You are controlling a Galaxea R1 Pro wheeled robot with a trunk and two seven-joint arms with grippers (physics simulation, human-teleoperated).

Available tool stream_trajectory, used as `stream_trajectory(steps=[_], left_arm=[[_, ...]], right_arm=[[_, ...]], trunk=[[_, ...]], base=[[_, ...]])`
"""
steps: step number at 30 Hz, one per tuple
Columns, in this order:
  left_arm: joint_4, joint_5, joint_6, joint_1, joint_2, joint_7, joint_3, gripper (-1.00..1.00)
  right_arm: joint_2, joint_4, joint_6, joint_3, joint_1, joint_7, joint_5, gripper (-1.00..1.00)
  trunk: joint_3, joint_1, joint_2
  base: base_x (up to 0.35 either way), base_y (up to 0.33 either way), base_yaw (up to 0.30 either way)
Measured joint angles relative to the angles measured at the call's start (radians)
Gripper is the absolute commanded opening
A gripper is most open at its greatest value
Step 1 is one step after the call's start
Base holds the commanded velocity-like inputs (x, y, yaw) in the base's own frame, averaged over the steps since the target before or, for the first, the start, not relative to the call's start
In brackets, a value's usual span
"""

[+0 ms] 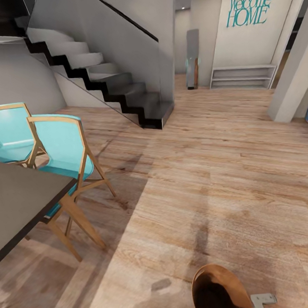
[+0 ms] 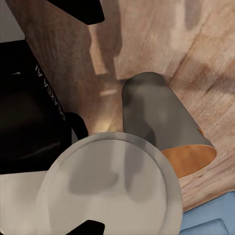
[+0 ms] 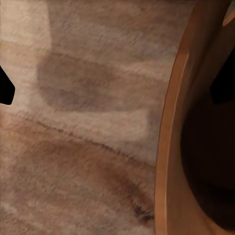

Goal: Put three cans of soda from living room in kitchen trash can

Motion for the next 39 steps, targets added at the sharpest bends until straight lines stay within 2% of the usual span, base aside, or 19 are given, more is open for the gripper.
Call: stream_trajectory(steps=[7,8,39], left_arm=[[0.0,0.0,0.0,0.0,0.0,0.0,0.0,1.0],[0.0,0.0,0.0,0.0,0.0,0.0,0.0,1.0],[0.0,0.0,0.0,0.0,0.0,0.0,0.0,1.0]], right_arm=[[0.0,-0.001,-0.001,0.0,0.0,0.0,0.0,1.0],[0.0,-0.001,-0.001,0.0,0.0,0.0,0.0,-1.0],[0.0,0.0,-0.001,0.002,0.0,0.002,-0.002,-1.0]], trunk=[[-0.001,-0.001,0.0],[-0.002,-0.001,0.0],[-0.002,-0.001,0.0]], base=[[0.0,0.0,0.0],[0.0,0.0,0.0],[0.0,0.0,0.0]])
